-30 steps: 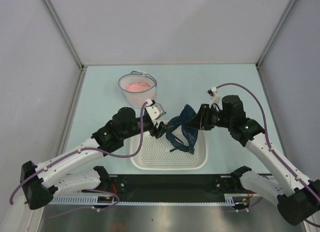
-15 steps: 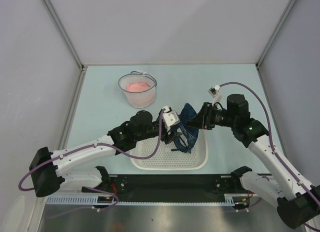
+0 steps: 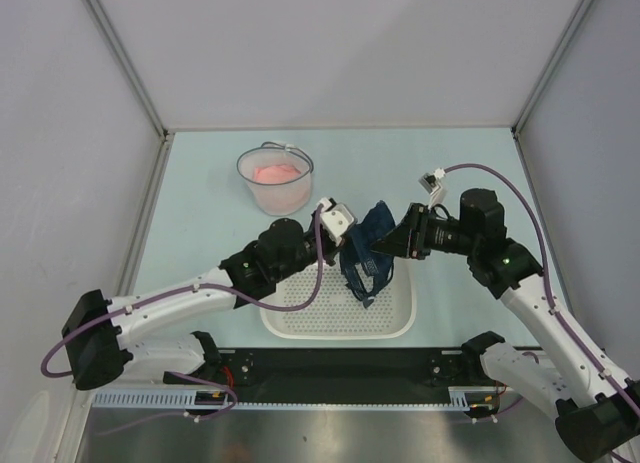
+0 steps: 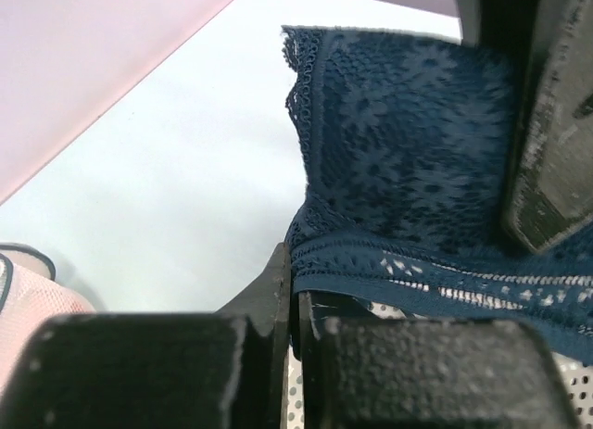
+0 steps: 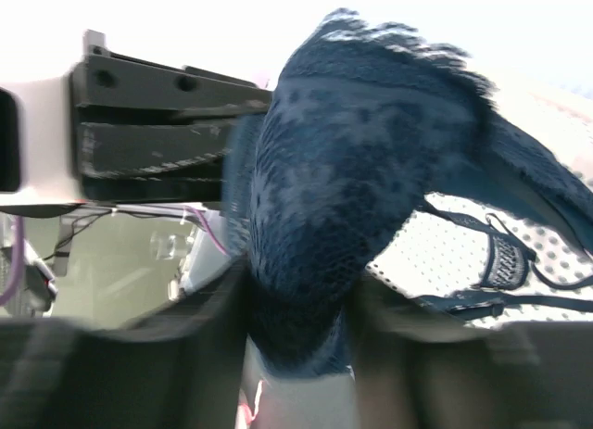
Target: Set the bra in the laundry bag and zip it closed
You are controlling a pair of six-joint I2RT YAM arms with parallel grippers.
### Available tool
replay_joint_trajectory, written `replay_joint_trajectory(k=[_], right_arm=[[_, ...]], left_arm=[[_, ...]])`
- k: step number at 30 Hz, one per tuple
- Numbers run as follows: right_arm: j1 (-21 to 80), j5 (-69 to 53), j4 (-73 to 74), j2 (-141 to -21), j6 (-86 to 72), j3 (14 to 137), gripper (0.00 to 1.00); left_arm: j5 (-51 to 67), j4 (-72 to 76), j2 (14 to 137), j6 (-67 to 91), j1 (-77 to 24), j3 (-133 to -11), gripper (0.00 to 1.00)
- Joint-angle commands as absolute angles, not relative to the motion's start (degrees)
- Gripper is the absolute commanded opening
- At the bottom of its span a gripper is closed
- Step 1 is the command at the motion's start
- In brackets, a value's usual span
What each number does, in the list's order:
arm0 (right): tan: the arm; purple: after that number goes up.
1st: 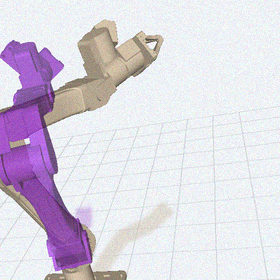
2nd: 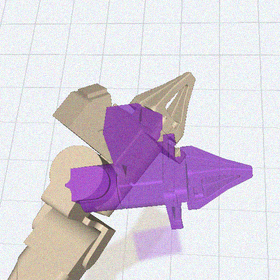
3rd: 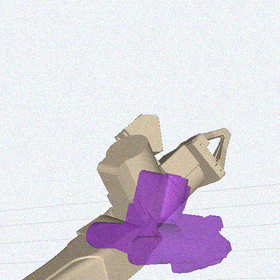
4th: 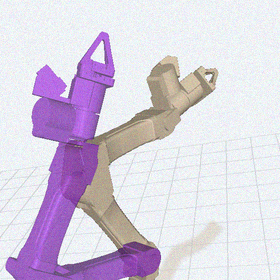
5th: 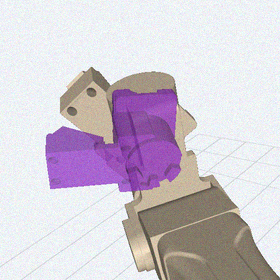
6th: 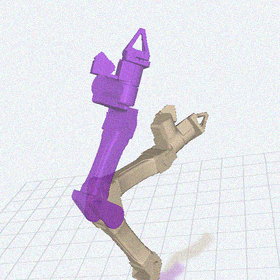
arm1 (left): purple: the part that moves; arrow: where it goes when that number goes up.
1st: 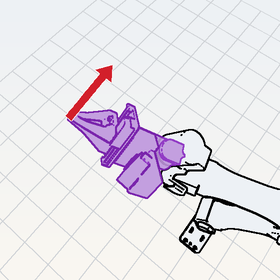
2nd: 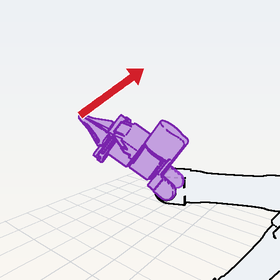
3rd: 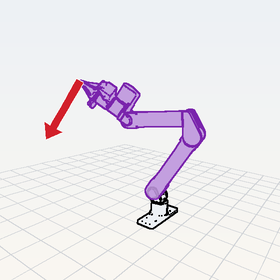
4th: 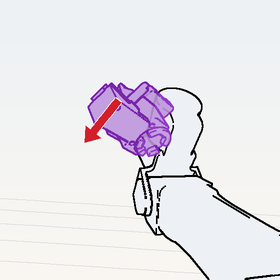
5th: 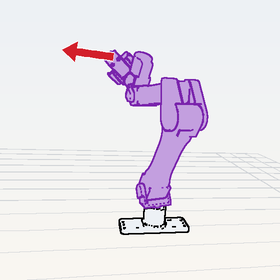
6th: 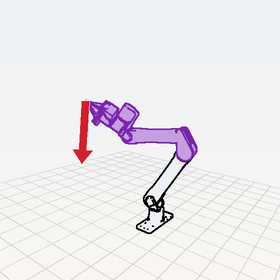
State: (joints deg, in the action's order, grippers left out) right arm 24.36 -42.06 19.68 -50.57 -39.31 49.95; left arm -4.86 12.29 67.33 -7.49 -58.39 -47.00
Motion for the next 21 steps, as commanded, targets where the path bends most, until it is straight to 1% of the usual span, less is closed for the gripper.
replay_joint_trajectory(k=[1,2,4,5,7,8,10,11,13,16,17,18,19,21], right_arm=[[24.26,-39.13,27.56,-49.57,-33.50,55.09,0.57],[24.34,-38.85,28.82,-49.66,-31.05,55.72,0.63],[24.35,-38.50,32.06,-49.48,-28.84,57.73,0.71],[24.35,-38.24,33.21,-49.40,-28.05,58.70,0.76],[24.35,-36.92,37.67,-49.31,-24.71,60.90,0.81],[24.35,-36.31,39.27,-49.31,-23.39,63.69,0.87],[24.26,-33.59,44.09,-49.65,-20.14,66.34,0.93],[24.34,-32.27,45.77,-49.66,-19.26,68.97,0.98],[24.34,-30.51,49.55,-50.01,-16.53,71.71,1.00],[24.43,-30.93,53.25,-49.92,-13.20,76.98,1.00],[24.35,-31.55,53.52,-49.49,-12.40,78.04,1.00],[24.35,-32.68,53.53,-49.13,-11.70,78.83,1.00],[24.35,-36.96,53.00,-48.87,-9.86,78.92,1.00],[24.70,-41.81,52.04,-48.43,-8.97,78.66,1.00]], left_arm=[[-3.96,12.84,64.17,-8.17,-58.62,-52.02,0.00],[-3.26,12.14,62.94,-8.09,-58.62,-52.55,0.00],[-0.55,11.43,61.36,-7.39,-58.62,-53.00,0.00],[-0.53,11.43,59.78,-7.21,-58.54,-52.91,0.00],[0.18,11.86,58.19,-6.24,-58.54,-52.65,0.00],[0.35,12.04,57.49,-6.07,-58.45,-52.47,0.00],[1.92,12.04,55.38,-5.63,-58.36,-52.73,0.00],[4.89,11.34,55.11,-5.63,-58.10,-53.43,0.00],[7.20,7.66,54.84,-5.10,-57.92,-56.32,0.00],[12.47,2.74,54.76,-4.13,-57.66,-59.75,0.00],[16.57,0.90,54.58,-3.78,-57.22,-60.29,0.00],[18.44,0.44,54.49,-3.00,-56.96,-60.73,0.00],[20.37,-1.39,54.41,-2.55,-56.95,-62.12,0.00],[23.88,-5.42,54.84,-0.63,-56.69,-63.80,0.00]])
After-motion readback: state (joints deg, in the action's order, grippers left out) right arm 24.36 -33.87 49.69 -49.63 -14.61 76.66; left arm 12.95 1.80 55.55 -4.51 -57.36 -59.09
